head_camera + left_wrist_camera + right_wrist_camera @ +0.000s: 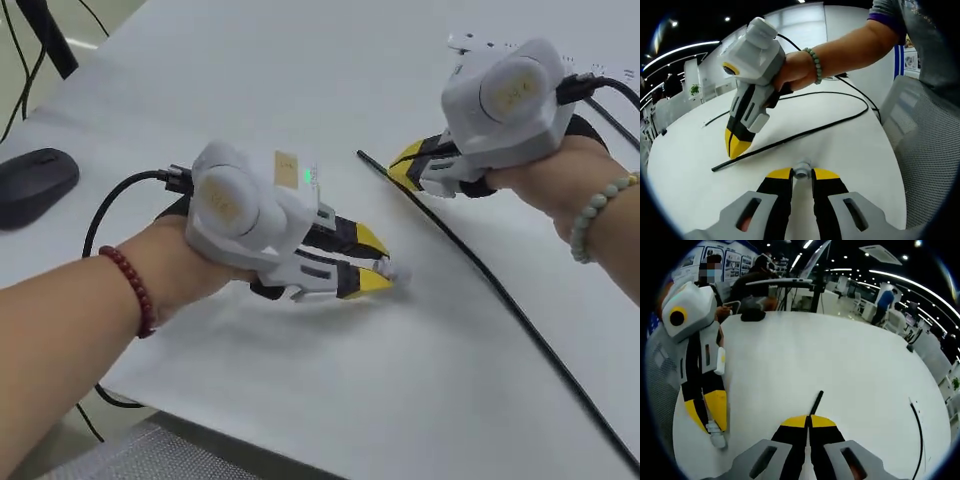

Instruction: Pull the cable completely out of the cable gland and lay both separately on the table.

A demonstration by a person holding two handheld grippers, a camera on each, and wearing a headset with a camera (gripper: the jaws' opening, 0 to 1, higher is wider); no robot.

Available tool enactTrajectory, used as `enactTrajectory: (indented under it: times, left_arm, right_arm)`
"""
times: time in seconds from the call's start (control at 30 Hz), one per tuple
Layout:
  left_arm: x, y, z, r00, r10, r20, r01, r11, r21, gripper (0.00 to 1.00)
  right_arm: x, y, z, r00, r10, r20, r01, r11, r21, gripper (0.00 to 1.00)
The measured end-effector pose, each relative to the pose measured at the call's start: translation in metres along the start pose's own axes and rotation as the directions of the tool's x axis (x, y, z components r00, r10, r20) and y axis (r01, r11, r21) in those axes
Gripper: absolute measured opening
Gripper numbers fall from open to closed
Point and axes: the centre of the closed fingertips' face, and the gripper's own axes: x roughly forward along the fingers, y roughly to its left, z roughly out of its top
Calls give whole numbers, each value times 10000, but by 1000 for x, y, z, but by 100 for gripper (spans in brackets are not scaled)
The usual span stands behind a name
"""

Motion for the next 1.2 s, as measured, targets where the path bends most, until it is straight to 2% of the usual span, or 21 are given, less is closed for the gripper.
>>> enactTrajectory:
  times: [0.13, 0.33, 0.63, 0.93, 1.2]
  left_arm:
    - [3, -2, -8, 9999, -74, -149, 73, 10000, -60, 15]
    - [5, -4, -10, 9998, -116, -170, 114, 9998, -155, 15]
    - [6, -4, -13, 9998, -138, -125, 134, 9994, -306, 15]
    - [6, -3, -18, 10000, -48, -32, 46, 9974, -718, 16]
    - [-1, -4, -15, 9999, 151, 42, -147, 9961, -871, 19]
  right_arm:
    - [0, 0, -3, 10000, 28, 84, -30, 9996, 268, 0]
    - [-1, -2, -4, 10000, 34, 75, -37, 9995, 311, 0]
    - [-2, 1, -2, 9998, 5, 185, -12, 9994, 352, 0]
    - [0, 0, -2, 9995, 8, 303, -24, 9985, 543, 0]
    - [-2, 1, -2, 9992, -40, 410, 14, 9980, 634, 0]
